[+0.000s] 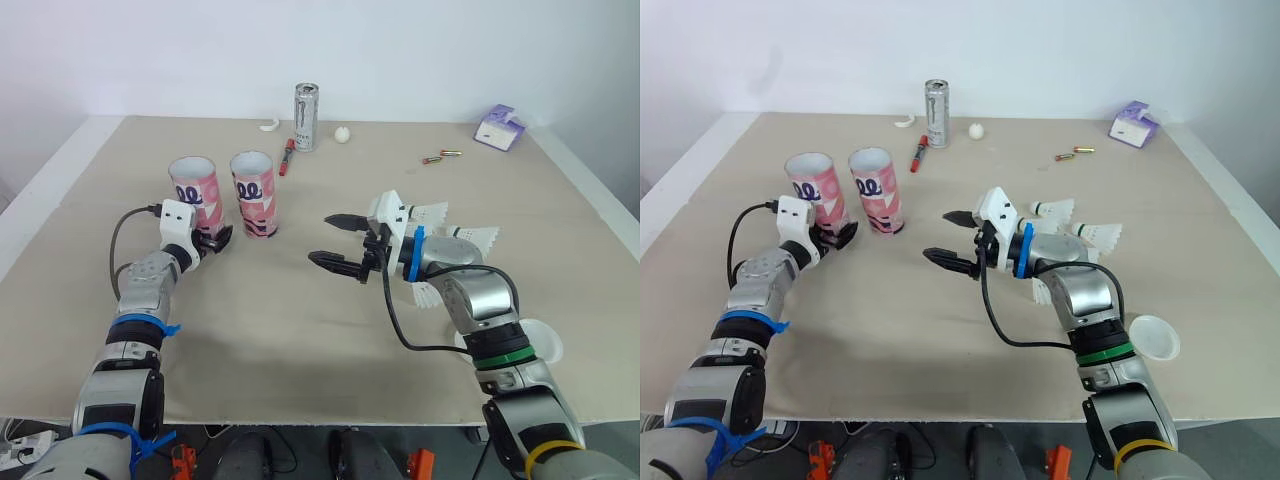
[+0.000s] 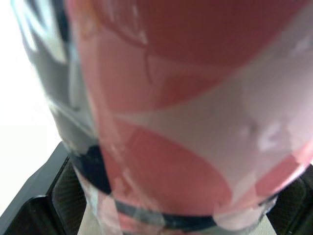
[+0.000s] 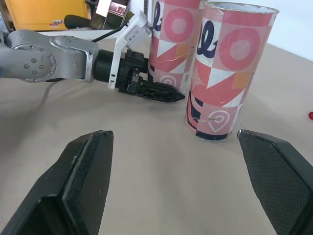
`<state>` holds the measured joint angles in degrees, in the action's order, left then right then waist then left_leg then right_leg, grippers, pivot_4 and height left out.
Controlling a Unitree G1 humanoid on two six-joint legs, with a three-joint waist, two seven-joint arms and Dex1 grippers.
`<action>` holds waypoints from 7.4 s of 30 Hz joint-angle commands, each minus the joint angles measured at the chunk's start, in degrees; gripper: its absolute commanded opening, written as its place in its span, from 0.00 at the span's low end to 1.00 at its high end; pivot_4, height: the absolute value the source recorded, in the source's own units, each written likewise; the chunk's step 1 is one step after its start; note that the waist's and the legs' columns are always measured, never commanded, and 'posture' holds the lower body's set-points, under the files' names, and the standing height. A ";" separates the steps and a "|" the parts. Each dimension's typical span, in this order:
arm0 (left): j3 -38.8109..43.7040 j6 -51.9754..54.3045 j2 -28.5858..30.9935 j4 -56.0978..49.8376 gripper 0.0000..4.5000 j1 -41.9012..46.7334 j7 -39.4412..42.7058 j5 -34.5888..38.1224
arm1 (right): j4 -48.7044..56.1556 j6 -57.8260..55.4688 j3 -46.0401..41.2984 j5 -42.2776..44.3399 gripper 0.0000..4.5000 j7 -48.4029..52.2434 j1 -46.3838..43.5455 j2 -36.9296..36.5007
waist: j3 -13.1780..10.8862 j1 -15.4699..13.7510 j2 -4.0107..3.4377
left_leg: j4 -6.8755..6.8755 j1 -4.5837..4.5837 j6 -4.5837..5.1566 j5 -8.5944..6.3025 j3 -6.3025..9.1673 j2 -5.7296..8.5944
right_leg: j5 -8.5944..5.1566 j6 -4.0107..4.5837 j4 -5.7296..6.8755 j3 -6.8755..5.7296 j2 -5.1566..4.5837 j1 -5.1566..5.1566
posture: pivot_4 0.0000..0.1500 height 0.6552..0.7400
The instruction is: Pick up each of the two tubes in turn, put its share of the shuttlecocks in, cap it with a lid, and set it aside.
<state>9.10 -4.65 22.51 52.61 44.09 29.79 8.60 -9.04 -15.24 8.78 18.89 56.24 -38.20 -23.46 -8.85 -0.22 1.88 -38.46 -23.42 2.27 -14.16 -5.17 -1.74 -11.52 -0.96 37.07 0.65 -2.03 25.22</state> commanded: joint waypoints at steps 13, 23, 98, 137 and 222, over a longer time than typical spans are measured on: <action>1.26 -4.99 2.80 -0.57 0.67 -1.14 0.23 -0.17 | 5.54 -1.52 -1.95 1.08 1.00 -0.18 1.21 -1.41 | 0.00 0.16 0.00 | 0.00 0.01 0.00 0.00 0.00 -0.02 | 0.00 0.00 0.00 -0.01 0.00 0.01 | 1.00 1.00; -1.18 -3.56 11.44 -26.13 0.67 -14.39 15.75 2.85 | 17.83 -7.33 -3.45 4.43 1.00 -2.80 8.20 -2.76 | 0.00 0.14 0.00 | 0.03 -0.07 -0.15 -0.07 0.00 -0.04 | -0.04 0.08 0.02 -0.19 -0.21 0.08 | 1.00 1.00; -31.36 23.74 11.44 -49.95 0.67 -7.71 43.94 -4.24 | 46.76 -48.98 -22.11 7.23 0.26 -64.76 30.31 11.15 | 0.06 -0.24 -0.12 | -0.10 0.01 0.18 -0.10 0.35 0.25 | -0.71 -0.46 0.04 0.46 0.16 -0.24 | 1.00 1.00; -32.18 21.60 6.01 -39.81 0.67 -1.32 44.20 -6.81 | 49.68 -7.74 -5.18 -4.26 0.03 -4.99 9.28 -39.63 | -0.02 -0.26 -0.17 | -0.13 -0.32 0.81 -0.06 0.60 0.70 | -0.77 -0.63 -0.09 0.30 -0.22 -0.18 | 1.00 1.00; -32.39 27.83 10.25 -48.97 0.67 -6.56 44.73 -5.11 | 19.37 -34.38 -14.64 1.12 0.01 -47.53 8.95 11.76 | 0.09 1.13 -0.26 | -0.14 -0.33 0.64 0.04 0.63 0.30 | -0.29 -0.19 0.14 0.45 0.36 -0.05 | 1.00 1.00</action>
<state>-21.52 22.88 32.96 3.77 38.47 74.26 3.93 6.34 -49.95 -6.40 19.89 7.81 -29.01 -11.05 -8.76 0.91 1.62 -38.60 -23.76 2.91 -14.12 -4.54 -1.43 -11.81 -1.15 37.21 1.10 -1.67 25.17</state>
